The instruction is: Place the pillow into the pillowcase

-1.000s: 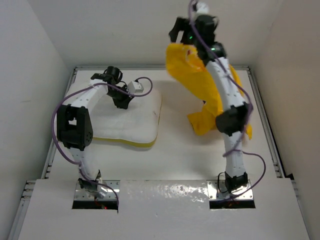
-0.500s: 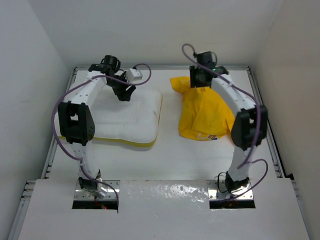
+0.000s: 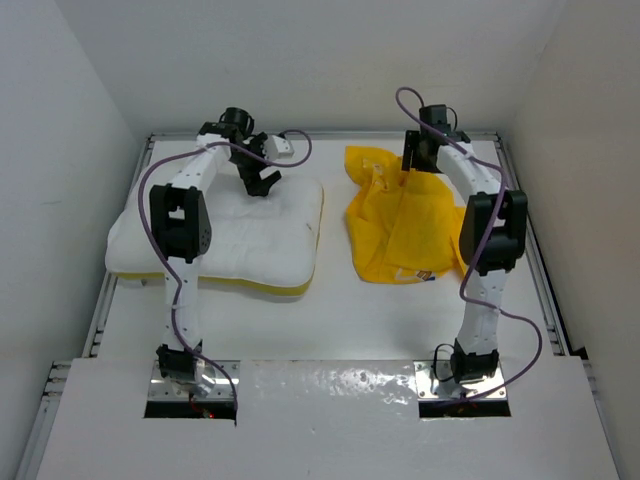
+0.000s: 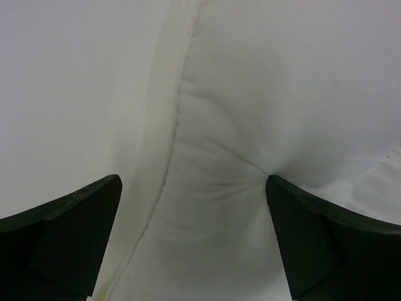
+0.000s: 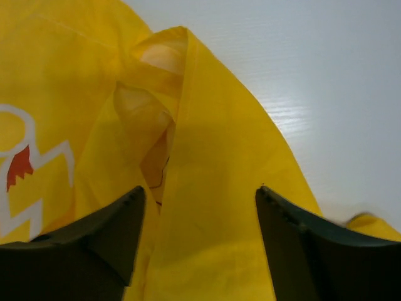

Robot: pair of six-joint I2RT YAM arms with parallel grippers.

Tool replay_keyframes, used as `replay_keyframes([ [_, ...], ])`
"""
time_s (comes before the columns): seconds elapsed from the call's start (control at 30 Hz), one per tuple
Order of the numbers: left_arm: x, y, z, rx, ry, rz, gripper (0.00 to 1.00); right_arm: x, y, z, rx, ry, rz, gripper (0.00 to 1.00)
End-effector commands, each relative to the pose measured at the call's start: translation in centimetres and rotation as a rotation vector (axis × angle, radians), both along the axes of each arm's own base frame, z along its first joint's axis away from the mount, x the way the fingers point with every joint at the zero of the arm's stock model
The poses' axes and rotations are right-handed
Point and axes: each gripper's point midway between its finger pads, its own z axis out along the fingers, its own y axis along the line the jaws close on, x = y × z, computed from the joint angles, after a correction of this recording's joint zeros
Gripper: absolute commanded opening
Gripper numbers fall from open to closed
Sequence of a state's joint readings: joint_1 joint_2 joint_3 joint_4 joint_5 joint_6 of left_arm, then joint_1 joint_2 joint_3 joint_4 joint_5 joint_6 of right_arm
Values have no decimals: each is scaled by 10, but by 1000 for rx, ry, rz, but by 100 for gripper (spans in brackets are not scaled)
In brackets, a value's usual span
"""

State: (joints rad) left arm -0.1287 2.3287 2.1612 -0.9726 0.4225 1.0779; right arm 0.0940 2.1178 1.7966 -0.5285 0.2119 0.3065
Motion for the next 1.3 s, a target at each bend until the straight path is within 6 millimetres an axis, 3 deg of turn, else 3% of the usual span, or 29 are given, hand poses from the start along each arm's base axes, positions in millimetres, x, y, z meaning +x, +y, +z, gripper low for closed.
replay_keyframes([
  [0.0, -18, -3, -20, 3, 43, -134, 100, 35, 8, 26, 0, -124, -10, 63],
  [0.07, -23, -5, -32, 4, 69, -170, 100, 46, 5, 17, -6, -129, -38, 60],
  [0.1, -25, -5, -36, 8, 79, -180, 100, 48, 4, -2, -11, -97, -45, 58],
  [0.2, -32, -5, -53, 25, 114, -200, 97, 49, 0, -26, -28, -59, -67, 50],
  [0.3, -45, -9, -63, -2, 168, -208, 62, 40, -1, -41, -26, -15, -80, 50],
  [0.33, -51, -9, -66, -10, 188, -213, 29, 33, -1, -46, -25, 0, -81, 50],
  [0.37, -49, -11, -60, -26, 178, -179, 10, 29, -1, -49, -21, 5, -77, 49],
  [0.4, -47, -13, -57, -48, 170, -147, 0, 27, -1, -47, -20, 3, -77, 48],
  [0.43, -50, -15, -57, -66, 172, -123, 0, 20, -1, -50, -22, 12, -74, 47],
  [0.47, -41, -20, -36, -110, 113, -98, 0, 18, -1, -51, -23, 16, -67, 36],
  [0.53, -36, -25, -17, -152, 72, -69, 0, 13, -2, -57, -29, 32, -64, 15],
  [0.57, -30, -29, 7, -184, 25, -47, 0, 12, -3, -56, -34, 35, -66, 4],
  [0.6, -27, -34, 20, -216, 3, -42, 0, 10, -4, -57, -39, 42, -68, 0],
  [0.73, -21, -51, 105, -314, -125, -56, 0, -1, 4, -36, -45, 24, -4, 0],
  [0.77, -32, -59, 119, -321, -114, -82, 0, -4, 7, -11, -51, -19, 31, 0],
  [0.83, -39, -72, 152, -345, -155, -133, 0, -19, 22, -4, -40, -27, 100, 0],
  [0.87, -55, -85, 159, -337, -141, -183, 0, -25, 26, 3, -44, -34, 133, 0],
  [0.9, -63, -93, 162, -334, -136, -216, 0, -31, 32, 24, -40, -75, 158, 0],
  [0.93, -75, -108, 164, -334, -126, -261, 0, -42, 35, 18, -31, -64, 181, 0],
  [1.0, -91, -116, 147, -319, -66, -313, 0, -52, 37, 35, -9, -104, 193, 0],
  [1.07, -87, -119, 137, -319, -56, -301, 0, -63, 42, 33, 5, -99, 234, 0],
  [1.17, -85, -141, 157, -390, -76, -312, 0, -74, 45, 37, 12, -98, 282, 0],
  [1.27, -99, -173, 204, -472, -143, -406, 0, -71, 38, 37, -42, -114, 286, 0],
])
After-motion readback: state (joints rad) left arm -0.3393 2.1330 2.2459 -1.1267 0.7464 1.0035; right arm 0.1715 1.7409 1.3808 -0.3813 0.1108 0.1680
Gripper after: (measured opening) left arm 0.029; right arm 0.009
